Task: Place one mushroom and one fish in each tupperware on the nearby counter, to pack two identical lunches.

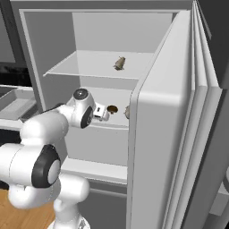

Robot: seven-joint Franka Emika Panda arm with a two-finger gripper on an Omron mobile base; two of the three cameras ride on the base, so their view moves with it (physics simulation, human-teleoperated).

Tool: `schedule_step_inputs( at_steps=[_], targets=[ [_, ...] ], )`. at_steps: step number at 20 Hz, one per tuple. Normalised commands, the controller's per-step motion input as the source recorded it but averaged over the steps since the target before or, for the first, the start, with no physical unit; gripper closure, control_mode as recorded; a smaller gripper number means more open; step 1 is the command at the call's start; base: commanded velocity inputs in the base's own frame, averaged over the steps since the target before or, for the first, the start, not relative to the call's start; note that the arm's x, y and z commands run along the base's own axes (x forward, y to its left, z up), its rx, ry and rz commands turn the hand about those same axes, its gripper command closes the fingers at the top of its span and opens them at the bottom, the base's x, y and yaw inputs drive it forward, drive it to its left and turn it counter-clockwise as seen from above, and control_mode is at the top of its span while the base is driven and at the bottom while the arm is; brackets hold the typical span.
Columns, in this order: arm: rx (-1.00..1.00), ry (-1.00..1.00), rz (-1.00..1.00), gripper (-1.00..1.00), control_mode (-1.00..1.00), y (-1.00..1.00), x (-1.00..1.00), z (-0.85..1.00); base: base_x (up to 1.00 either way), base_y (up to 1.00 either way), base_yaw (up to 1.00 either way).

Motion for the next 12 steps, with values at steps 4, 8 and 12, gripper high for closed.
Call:
schedule_step_inputs(
  at_steps=[4,8,12],
  targets=[
    [0.0,0.0,0.0,-1.0,-1.0,0.0,0.43,-0.12,0.0,0.0,0.0],
    [0.0,0.0,0.0,-1.0,-1.0,0.0,0.32,-0.21,0.0,0.0,0.0],
    [0.0,0.0,0.0,-1.0,-1.0,0.0,0.29,-0.19,0.0,0.0,0.0]
  ],
)
